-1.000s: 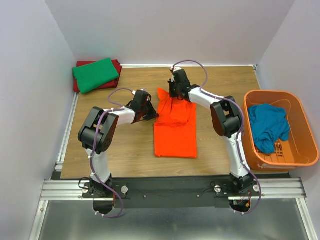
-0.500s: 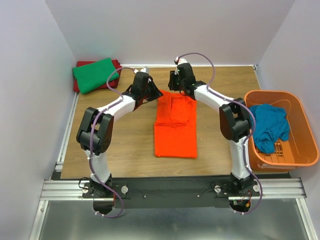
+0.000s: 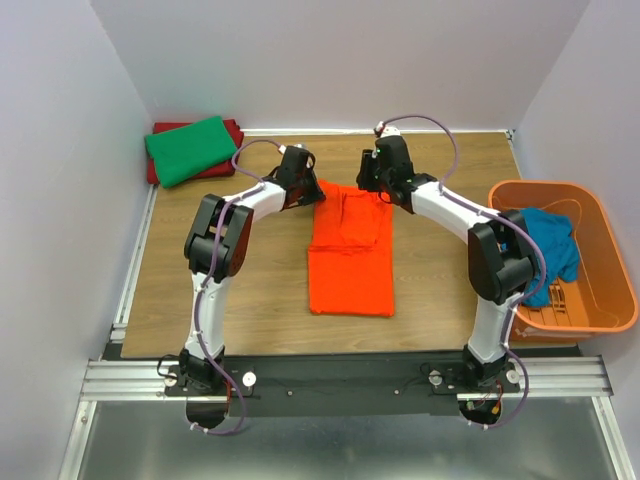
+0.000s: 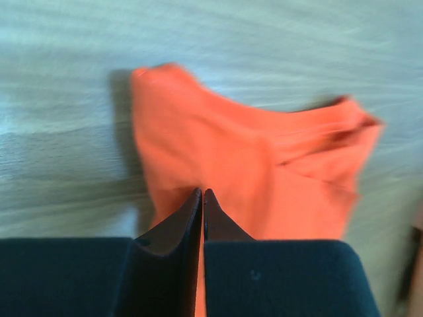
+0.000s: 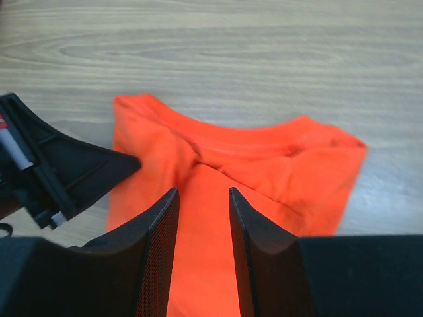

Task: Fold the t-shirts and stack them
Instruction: Grab one side of the 2/3 rectangular tshirt with both arms

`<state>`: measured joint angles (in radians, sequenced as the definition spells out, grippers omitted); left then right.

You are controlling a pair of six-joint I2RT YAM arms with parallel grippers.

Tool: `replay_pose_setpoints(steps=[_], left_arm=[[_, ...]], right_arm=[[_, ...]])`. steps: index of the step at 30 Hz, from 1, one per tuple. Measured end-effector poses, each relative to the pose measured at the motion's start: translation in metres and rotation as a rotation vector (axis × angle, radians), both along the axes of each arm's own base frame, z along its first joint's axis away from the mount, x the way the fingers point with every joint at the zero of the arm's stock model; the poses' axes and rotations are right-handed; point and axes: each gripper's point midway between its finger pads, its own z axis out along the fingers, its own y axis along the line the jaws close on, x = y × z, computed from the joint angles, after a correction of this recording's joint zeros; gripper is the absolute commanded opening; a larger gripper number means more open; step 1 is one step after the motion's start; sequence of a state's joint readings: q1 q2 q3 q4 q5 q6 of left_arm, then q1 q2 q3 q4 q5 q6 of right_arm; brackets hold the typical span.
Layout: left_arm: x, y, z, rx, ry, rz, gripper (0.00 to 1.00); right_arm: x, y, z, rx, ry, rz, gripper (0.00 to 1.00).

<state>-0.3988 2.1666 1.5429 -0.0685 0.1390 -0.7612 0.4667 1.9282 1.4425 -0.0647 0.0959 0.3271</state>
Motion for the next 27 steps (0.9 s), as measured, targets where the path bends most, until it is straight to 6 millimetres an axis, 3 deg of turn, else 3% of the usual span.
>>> replay_pose_setpoints(steps=[3, 7, 13, 22, 27], left_arm=[[-0.002, 0.004, -0.024, 0.026, 0.049, 0.002, 0.12], [0.008, 0.002, -0.019, 0.031, 0.023, -0.001, 0.19], [0.008, 0.005, -0.022, 0.047, 0.023, -0.001, 0.23], [0.011, 0.009, -0.021, 0.056, 0.012, -0.002, 0.33], [0.015, 0.007, -0.016, 0.056, -0.028, -0.036, 0.42]], right_arm=[[-0.008, -0.014, -0.009, 0.002, 0.03, -0.027, 0.43], [-0.019, -0.032, -0.027, -0.005, 0.082, -0.063, 0.43], [-0.032, -0.05, -0.054, -0.02, 0.153, -0.099, 0.43], [-0.029, -0.068, -0.059, 0.017, 0.186, -0.141, 0.43], [-0.031, -0.066, -0.06, 0.04, 0.201, -0.14, 0.43]])
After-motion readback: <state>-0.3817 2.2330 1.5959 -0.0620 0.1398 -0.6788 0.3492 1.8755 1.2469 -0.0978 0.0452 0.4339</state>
